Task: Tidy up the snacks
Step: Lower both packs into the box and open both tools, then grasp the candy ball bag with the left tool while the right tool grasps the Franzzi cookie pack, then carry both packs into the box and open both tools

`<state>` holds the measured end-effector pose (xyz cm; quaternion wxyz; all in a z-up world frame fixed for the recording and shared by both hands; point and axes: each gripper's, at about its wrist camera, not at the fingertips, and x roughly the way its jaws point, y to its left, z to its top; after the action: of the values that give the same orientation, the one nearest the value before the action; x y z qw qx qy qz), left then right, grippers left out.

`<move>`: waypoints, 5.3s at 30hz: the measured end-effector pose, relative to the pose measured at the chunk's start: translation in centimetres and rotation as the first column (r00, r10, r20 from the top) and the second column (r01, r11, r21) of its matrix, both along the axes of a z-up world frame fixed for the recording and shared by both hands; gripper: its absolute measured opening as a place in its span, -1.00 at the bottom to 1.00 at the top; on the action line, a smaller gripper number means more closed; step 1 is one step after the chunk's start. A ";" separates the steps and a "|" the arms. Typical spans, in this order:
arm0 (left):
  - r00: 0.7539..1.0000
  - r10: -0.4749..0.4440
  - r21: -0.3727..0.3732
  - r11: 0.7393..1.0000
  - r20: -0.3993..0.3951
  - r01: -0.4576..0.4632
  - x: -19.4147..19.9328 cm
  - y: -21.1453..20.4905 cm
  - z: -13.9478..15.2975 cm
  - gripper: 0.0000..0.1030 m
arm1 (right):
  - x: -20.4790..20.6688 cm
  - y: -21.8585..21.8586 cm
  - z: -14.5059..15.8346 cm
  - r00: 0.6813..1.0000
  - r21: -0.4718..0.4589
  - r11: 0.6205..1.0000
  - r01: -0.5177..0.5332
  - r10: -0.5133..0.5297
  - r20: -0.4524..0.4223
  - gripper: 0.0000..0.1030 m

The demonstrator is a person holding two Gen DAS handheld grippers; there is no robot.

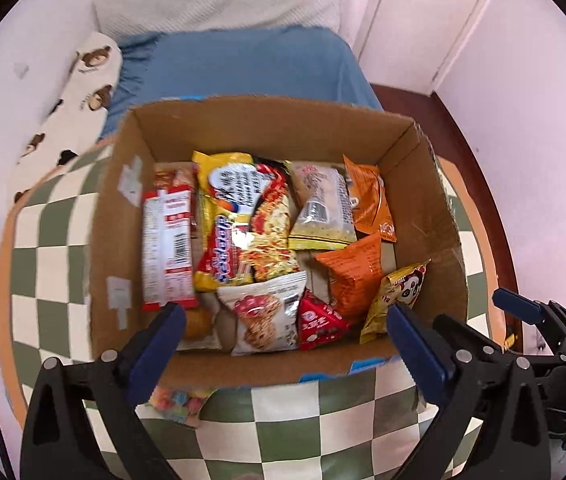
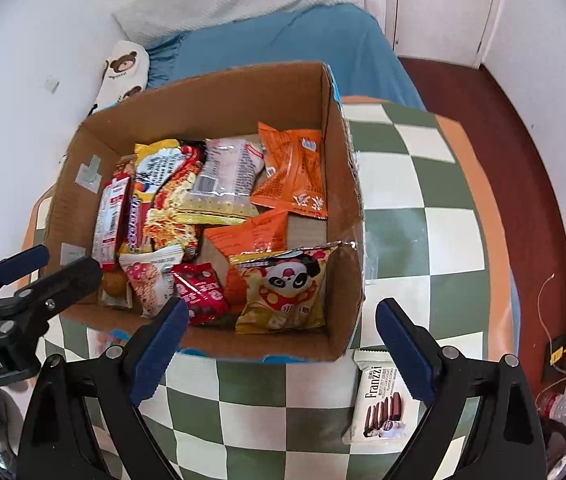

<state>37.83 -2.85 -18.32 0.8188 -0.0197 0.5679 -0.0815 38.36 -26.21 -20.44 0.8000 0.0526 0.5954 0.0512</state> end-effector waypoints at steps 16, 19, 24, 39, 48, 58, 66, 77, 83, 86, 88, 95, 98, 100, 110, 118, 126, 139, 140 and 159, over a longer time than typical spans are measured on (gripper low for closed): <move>0.956 0.058 0.033 0.997 0.287 -0.071 -10.3 2.9 7.5 0.99 | -9.2 1.5 9.6 0.956 -0.017 1.000 0.005 0.001 0.294 0.88; 0.943 0.055 0.039 0.997 0.329 -0.071 -12.2 2.8 8.8 0.99 | -10.9 1.7 11.0 0.942 -0.020 1.000 0.008 -0.001 0.335 0.88; 0.923 0.065 0.042 0.995 0.379 -0.087 -14.6 2.8 10.2 0.99 | -13.8 2.0 13.1 0.920 -0.022 1.000 0.019 -0.009 0.393 0.90; 0.984 0.110 0.080 0.989 0.140 -0.122 -14.8 2.4 0.3 0.99 | -13.3 -6.7 1.3 0.972 0.102 0.972 0.213 -0.222 0.078 0.91; 0.980 0.183 0.131 0.976 -0.081 -0.172 -14.9 3.8 -9.4 0.99 | -10.4 -10.3 -13.1 0.953 0.055 0.963 0.265 -0.253 -0.165 0.91; 0.941 0.328 0.182 0.933 -0.078 -0.310 -15.3 10.9 -10.2 0.99 | -12.2 -2.7 -16.7 0.987 0.028 0.998 0.047 -0.042 -0.155 0.31; 0.975 0.198 0.204 0.963 -0.102 -0.174 -10.0 11.3 -11.4 0.99 | -14.9 4.8 -17.5 0.978 0.085 0.992 -0.090 0.105 -0.182 0.31; 0.969 -0.076 0.219 0.967 -0.235 0.129 -5.0 6.5 -17.5 0.12 | -12.7 2.6 -17.6 0.970 0.171 0.985 0.036 0.007 -0.242 0.41; 0.930 0.114 0.031 0.993 -0.349 -0.110 -8.4 8.8 -17.9 -0.06 | -12.8 2.9 -17.1 0.967 0.154 0.988 -0.018 0.056 -0.249 0.21; 0.914 0.152 0.006 0.987 -0.377 -0.161 -12.0 8.8 -18.5 -0.06 | -15.0 3.4 -17.3 0.952 0.150 0.985 -0.084 0.124 -0.281 0.21; 0.906 0.163 0.004 0.984 -0.391 -0.176 -13.8 8.7 -18.9 -0.07 | -16.6 3.7 -17.4 0.937 0.154 0.981 -0.122 0.165 -0.309 0.21; 0.880 0.145 0.014 0.988 -0.452 -0.156 -17.6 7.9 -21.2 -0.04 | -18.7 3.3 -17.7 0.916 0.174 0.976 -0.131 0.186 -0.356 0.20; 0.880 0.130 0.042 0.991 -0.457 -0.124 -16.7 7.4 -22.0 -0.03 | -19.5 2.2 -18.3 0.916 0.188 0.978 -0.089 0.154 -0.370 0.22; 0.880 0.131 0.050 0.991 -0.457 -0.121 -16.6 7.6 -22.4 -0.03 | -19.3 2.2 -18.6 0.912 0.185 0.979 -0.089 0.154 -0.379 0.24; 0.897 0.139 0.066 0.990 -0.419 -0.123 -19.1 5.5 -21.2 -0.12 | -19.3 5.4 -19.0 0.915 0.122 0.982 -0.144 0.179 -0.362 0.14; 0.947 0.068 -0.022 0.997 -0.315 -0.079 -18.0 3.8 -13.5 -0.13 | -18.0 2.6 -13.5 0.946 0.201 0.971 -0.130 0.182 -0.269 0.11; 0.996 0.005 -0.094 0.995 -0.086 -0.013 -11.8 2.9 -1.4 -0.13 | -13.5 1.5 -2.7 0.983 0.292 0.945 -0.145 0.172 -0.070 0.11; 0.998 -0.050 -0.081 0.995 0.043 0.053 -0.7 0.7 5.1 -0.13 | -1.1 1.8 6.5 0.983 0.289 0.943 -0.164 0.131 0.129 0.11; 0.998 -0.047 -0.082 0.995 0.039 0.050 0.4 0.7 5.0 -0.13 | -0.3 1.8 6.6 0.983 0.287 0.944 -0.162 0.129 0.132 0.11; 0.960 0.001 -0.055 0.998 -0.281 -0.017 15.1 3.6 -7.8 -0.13 | 14.7 2.8 -3.5 0.991 0.211 0.973 -0.098 0.116 -0.072 0.11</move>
<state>52.89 0.78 -26.12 0.7296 -0.0572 0.6755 -0.0903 53.03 -23.36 -23.89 0.7605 0.1055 0.6220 0.1537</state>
